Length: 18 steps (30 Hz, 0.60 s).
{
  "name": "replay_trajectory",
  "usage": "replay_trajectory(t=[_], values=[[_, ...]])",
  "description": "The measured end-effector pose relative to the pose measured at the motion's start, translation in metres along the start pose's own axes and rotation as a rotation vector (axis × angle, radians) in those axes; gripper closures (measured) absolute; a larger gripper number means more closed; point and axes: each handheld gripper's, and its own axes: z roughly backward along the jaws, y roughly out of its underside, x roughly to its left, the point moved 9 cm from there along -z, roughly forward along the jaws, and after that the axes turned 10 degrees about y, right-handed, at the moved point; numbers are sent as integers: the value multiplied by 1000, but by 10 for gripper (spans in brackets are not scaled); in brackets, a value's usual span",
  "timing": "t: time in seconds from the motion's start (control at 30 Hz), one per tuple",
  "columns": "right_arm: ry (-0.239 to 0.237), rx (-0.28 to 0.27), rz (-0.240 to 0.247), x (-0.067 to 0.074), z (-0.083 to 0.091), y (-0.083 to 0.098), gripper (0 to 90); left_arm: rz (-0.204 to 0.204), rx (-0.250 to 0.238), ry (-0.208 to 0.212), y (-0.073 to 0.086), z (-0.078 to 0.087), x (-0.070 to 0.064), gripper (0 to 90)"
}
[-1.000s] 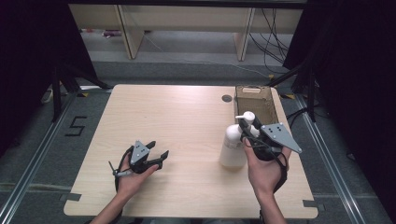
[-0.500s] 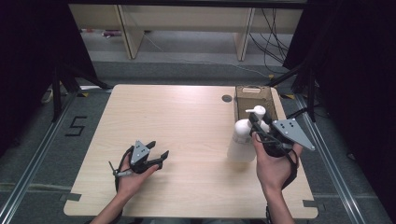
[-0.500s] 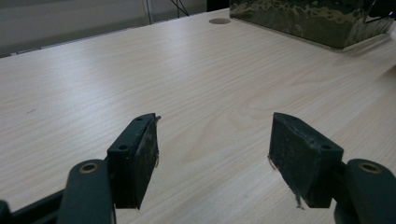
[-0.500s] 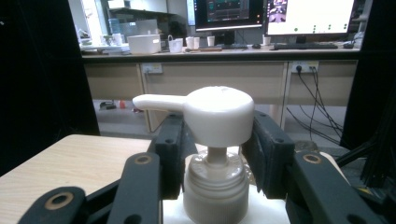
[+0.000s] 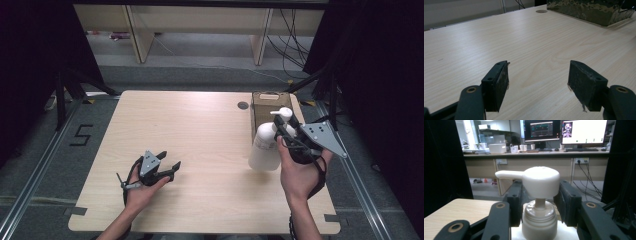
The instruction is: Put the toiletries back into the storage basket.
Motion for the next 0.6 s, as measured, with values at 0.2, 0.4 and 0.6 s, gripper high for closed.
replay_trajectory(t=[0.2,0.4,0.6], values=[[21,-9,-6,-7,-1,-8,606,0,1,1,0,0,0,320],[36,-24,8,-11,-5,-14,606,0,-1,2,0,0,0,320],[54,-31,6,-14,-11,-19,606,-2,0,4,0,0,0,320]])
